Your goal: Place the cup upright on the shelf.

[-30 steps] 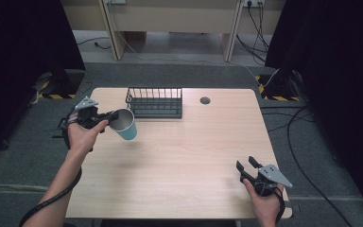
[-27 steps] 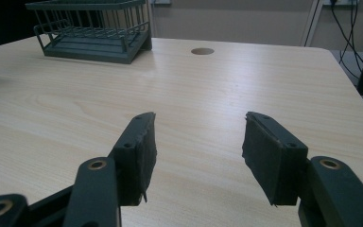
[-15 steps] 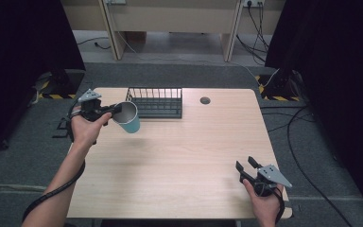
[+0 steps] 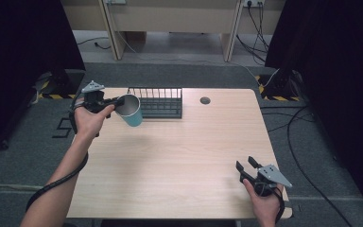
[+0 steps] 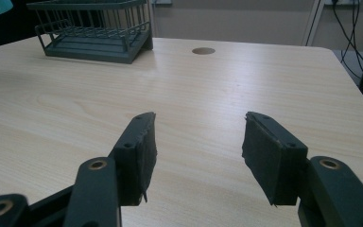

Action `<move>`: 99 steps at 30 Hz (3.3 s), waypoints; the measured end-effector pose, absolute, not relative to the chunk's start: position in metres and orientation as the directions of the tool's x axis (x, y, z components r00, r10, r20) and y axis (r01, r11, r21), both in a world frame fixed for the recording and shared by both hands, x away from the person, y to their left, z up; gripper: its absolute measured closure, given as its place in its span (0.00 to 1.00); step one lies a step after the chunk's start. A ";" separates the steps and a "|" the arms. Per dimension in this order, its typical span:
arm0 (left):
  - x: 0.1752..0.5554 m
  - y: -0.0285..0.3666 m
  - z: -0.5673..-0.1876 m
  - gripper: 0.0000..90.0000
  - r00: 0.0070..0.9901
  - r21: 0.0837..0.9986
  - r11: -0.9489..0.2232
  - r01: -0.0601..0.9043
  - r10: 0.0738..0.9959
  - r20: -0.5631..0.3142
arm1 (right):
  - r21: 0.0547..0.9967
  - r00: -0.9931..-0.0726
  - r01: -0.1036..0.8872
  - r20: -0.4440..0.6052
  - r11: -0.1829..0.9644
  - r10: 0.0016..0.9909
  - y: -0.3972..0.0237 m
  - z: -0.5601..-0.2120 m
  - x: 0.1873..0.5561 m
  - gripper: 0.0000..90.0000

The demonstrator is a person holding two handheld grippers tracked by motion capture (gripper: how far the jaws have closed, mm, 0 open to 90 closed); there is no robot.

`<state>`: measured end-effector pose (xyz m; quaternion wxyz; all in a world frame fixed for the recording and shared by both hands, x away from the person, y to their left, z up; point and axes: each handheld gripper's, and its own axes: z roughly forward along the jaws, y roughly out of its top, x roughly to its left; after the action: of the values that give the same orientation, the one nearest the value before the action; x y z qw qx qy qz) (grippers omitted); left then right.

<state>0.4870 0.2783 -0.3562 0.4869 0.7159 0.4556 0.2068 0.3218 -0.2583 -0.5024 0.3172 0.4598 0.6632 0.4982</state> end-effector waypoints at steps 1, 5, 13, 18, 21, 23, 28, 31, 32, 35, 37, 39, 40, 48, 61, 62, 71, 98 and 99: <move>0.488 0.278 -0.356 0.92 0.498 0.886 -0.110 0.449 0.854 -0.146 | 0.952 -0.376 0.294 0.037 0.081 0.926 -0.258 -0.503 0.322 0.50; 0.494 0.275 -0.351 0.92 0.497 0.891 -0.117 0.439 0.857 -0.133 | 0.952 -0.377 0.295 0.039 0.080 0.926 -0.258 -0.503 0.322 0.50; 0.500 0.272 -0.346 0.92 0.497 0.898 -0.111 0.427 0.858 -0.130 | 0.952 -0.375 0.295 0.038 0.081 0.926 -0.259 -0.503 0.322 0.50; 0.506 0.269 -0.340 0.92 0.497 0.902 -0.111 0.417 0.859 -0.124 | 0.952 -0.376 0.297 0.040 0.080 0.926 -0.259 -0.504 0.322 0.50; 0.509 0.267 -0.337 0.92 0.499 0.905 -0.112 0.411 0.858 -0.120 | 0.951 -0.376 0.297 0.040 0.080 0.926 -0.259 -0.504 0.322 0.50; 0.510 0.267 -0.336 0.92 0.499 0.906 -0.113 0.408 0.859 -0.117 | 0.951 -0.376 0.297 0.040 0.080 0.926 -0.259 -0.504 0.322 0.50; 0.516 0.265 -0.332 0.92 0.496 0.908 -0.113 0.404 0.861 -0.113 | 0.952 -0.374 0.298 0.044 0.075 0.926 -0.259 -0.504 0.322 0.50; 0.519 0.263 -0.329 0.92 0.495 0.911 -0.113 0.398 0.862 -0.109 | 0.952 -0.375 0.297 0.043 0.076 0.926 -0.259 -0.504 0.322 0.50; 0.520 0.263 -0.328 0.92 0.495 0.911 -0.114 0.396 0.863 -0.107 | 0.951 -0.375 0.299 0.043 0.077 0.926 -0.259 -0.504 0.322 0.50; 0.523 0.261 -0.326 0.92 0.494 0.913 -0.114 0.392 0.863 -0.104 | 0.951 -0.376 0.298 0.041 0.079 0.926 -0.259 -0.504 0.322 0.50; 0.525 0.260 -0.324 0.92 0.494 0.914 -0.114 0.390 0.863 -0.103 | 0.951 -0.378 0.298 0.040 0.081 0.925 -0.259 -0.504 0.322 0.50; 0.527 0.259 -0.323 0.92 0.495 0.915 -0.116 0.387 0.863 -0.100 | 0.951 -0.378 0.299 0.041 0.080 0.925 -0.259 -0.504 0.322 0.50; 0.529 0.257 -0.323 0.92 0.495 0.915 -0.119 0.386 0.863 -0.096 | 0.951 -0.379 0.299 0.038 0.083 0.925 -0.259 -0.504 0.322 0.50; 0.537 0.252 -0.320 0.92 0.489 0.914 -0.116 0.388 0.867 -0.097 | 0.952 -0.381 0.297 0.043 0.079 0.924 -0.259 -0.504 0.322 0.50; 0.554 0.243 -0.314 0.92 0.479 0.917 -0.120 0.381 0.873 -0.085 | 0.952 -0.382 0.295 0.043 0.078 0.923 -0.260 -0.504 0.322 0.50; 0.555 0.243 -0.314 0.92 0.478 0.917 -0.121 0.381 0.874 -0.084 | 0.952 -0.381 0.296 0.045 0.076 0.923 -0.260 -0.505 0.321 0.50; 0.565 0.237 -0.315 0.92 0.473 0.914 -0.122 0.387 0.877 -0.083 | 0.953 -0.378 0.296 0.050 0.070 0.925 -0.260 -0.505 0.322 0.50; 0.599 0.233 -0.326 0.92 0.404 0.904 -0.081 0.419 0.909 -0.106 | 0.953 -0.376 0.296 0.055 0.063 0.925 -0.261 -0.506 0.321 0.50; 0.600 0.233 -0.326 0.92 0.400 0.904 -0.080 0.421 0.910 -0.105 | 0.954 -0.376 0.294 0.053 0.064 0.925 -0.261 -0.506 0.321 0.50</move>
<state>0.5997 0.2332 -0.3263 0.4757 0.6884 0.4833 0.2573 0.3211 -0.2611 -0.5058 0.3134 0.4625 0.6588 0.5039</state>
